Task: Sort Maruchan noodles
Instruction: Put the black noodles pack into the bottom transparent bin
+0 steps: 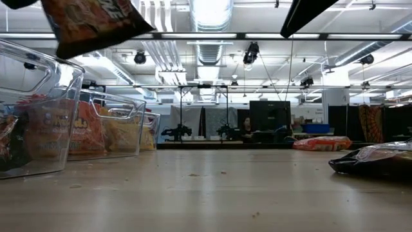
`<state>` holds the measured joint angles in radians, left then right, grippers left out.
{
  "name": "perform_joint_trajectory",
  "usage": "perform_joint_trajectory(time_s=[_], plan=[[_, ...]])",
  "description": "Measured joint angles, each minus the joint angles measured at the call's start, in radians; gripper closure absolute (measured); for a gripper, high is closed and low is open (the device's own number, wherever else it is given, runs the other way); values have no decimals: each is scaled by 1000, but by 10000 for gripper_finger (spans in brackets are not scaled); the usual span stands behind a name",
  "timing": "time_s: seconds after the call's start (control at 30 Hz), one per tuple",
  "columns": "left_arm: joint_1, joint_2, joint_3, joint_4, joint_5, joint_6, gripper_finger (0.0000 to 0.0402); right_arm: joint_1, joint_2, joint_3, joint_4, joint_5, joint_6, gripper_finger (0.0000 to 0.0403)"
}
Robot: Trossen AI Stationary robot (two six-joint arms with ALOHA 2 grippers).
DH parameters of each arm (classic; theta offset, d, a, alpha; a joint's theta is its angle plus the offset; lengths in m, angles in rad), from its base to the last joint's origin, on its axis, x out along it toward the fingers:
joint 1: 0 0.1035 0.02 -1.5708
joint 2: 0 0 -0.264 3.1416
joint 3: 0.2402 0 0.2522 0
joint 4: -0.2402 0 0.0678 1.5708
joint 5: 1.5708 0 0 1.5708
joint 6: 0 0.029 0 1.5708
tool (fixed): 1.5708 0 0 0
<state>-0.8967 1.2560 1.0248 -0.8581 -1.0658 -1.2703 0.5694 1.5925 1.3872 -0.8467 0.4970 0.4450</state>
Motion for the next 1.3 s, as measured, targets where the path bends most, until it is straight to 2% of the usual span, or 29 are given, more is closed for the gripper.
perform_joint_trajectory(time_s=[0.3,0.53,0.9,1.1,1.3], plan=[[-152,0,34,-80,-11,-157,301,0,0,0,20,0,0,275],[-211,20,42,-124,98,-317,301,0,0,0,22,0,0,275],[-224,102,41,-169,291,-543,301,0,0,0,24,0,0,275],[-224,144,40,-183,325,-668,298,0,0,0,26,0,0,275],[-218,186,40,-175,326,-717,287,0,0,0,29,0,0,275]])
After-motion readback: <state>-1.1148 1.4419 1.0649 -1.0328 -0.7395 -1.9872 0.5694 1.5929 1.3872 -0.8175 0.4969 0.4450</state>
